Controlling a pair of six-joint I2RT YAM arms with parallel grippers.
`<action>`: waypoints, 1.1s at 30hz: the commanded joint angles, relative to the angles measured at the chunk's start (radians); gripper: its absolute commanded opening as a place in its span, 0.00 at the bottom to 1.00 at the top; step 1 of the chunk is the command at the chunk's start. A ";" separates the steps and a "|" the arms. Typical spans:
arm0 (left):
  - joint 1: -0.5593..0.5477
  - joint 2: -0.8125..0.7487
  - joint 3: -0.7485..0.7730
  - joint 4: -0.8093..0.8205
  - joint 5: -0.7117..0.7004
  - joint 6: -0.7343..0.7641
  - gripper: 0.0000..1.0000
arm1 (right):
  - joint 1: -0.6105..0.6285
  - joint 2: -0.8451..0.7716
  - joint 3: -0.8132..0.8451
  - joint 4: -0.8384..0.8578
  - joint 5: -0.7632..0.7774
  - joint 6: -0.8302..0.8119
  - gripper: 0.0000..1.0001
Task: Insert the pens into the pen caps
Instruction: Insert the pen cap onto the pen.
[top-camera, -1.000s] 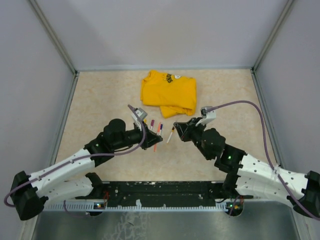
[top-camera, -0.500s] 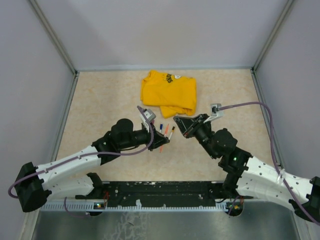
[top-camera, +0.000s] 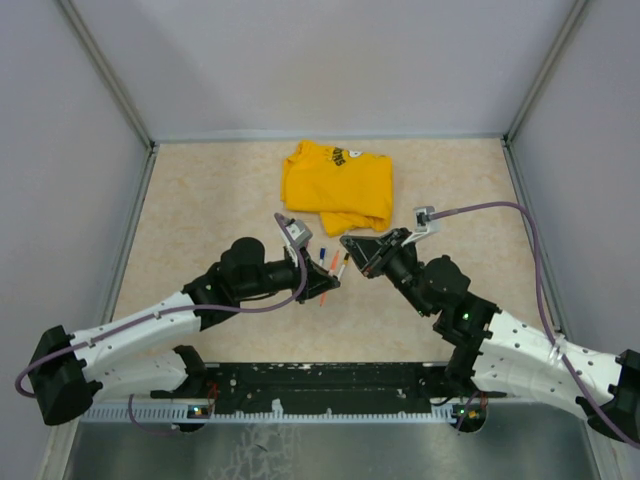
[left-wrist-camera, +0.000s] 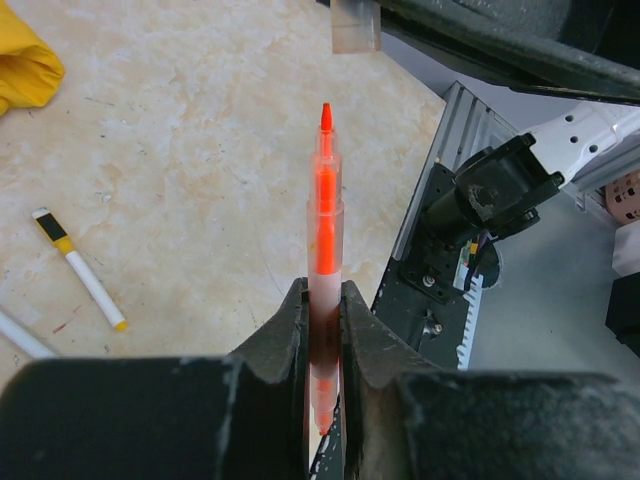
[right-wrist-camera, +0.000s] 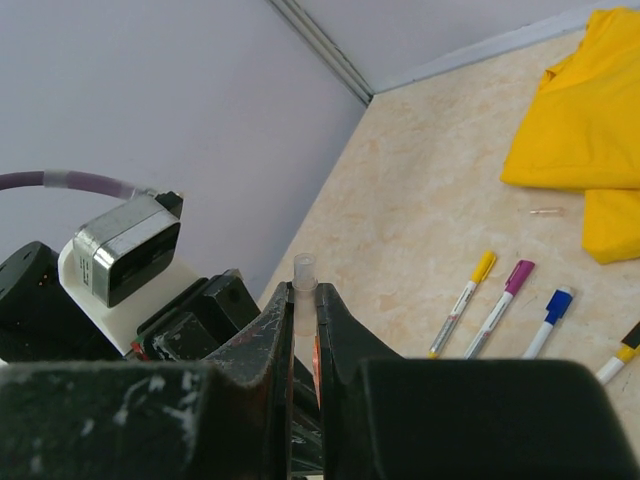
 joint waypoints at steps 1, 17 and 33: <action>-0.009 -0.022 0.022 0.038 0.018 0.021 0.00 | -0.006 -0.007 0.002 0.041 0.006 0.017 0.00; -0.011 -0.011 0.031 0.039 0.026 0.025 0.00 | -0.006 0.000 -0.005 0.023 0.003 0.013 0.00; -0.009 -0.019 0.026 0.038 0.019 0.029 0.00 | -0.007 0.015 -0.008 0.013 -0.015 0.010 0.00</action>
